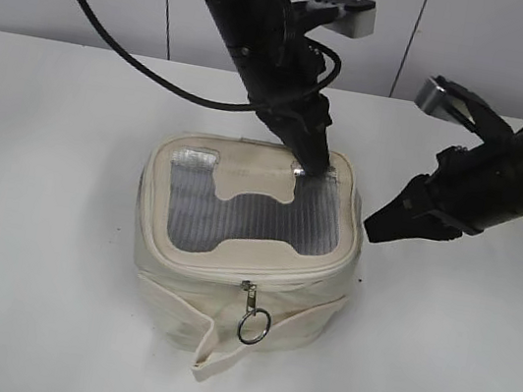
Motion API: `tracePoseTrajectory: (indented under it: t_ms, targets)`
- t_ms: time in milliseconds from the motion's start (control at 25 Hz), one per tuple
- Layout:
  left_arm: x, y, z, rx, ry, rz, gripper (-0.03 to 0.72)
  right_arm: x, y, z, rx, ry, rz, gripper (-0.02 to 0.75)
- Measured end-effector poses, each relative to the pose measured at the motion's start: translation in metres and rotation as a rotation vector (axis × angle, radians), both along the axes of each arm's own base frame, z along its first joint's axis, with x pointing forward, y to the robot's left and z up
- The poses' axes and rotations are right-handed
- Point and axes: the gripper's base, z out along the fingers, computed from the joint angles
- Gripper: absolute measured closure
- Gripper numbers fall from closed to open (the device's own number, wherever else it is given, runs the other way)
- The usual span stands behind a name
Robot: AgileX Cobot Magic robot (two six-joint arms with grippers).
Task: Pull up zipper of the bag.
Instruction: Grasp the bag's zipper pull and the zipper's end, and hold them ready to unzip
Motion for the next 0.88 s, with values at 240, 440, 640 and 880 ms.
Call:
tracePoseTrajectory:
  t_ms: [240,440,640,880]
  targets:
    - [0.0,0.0,0.0,0.0,0.0,0.0,0.613,-0.006,-0.002,-0.001,-0.029,0.044,0.03,0.65]
    - [0.0,0.0,0.0,-0.001,0.001,0.0,0.613,-0.005,-0.003,-0.002,-0.047,0.03,0.02,0.381]
    - [0.0,0.0,0.0,-0.001,0.0,0.0,0.613,-0.001,-0.002,-0.003,-0.032,-0.02,0.024,0.306]
    - [0.0,0.0,0.0,-0.001,0.001,0.0,0.613,0.009,0.002,-0.014,0.003,-0.099,0.047,0.299]
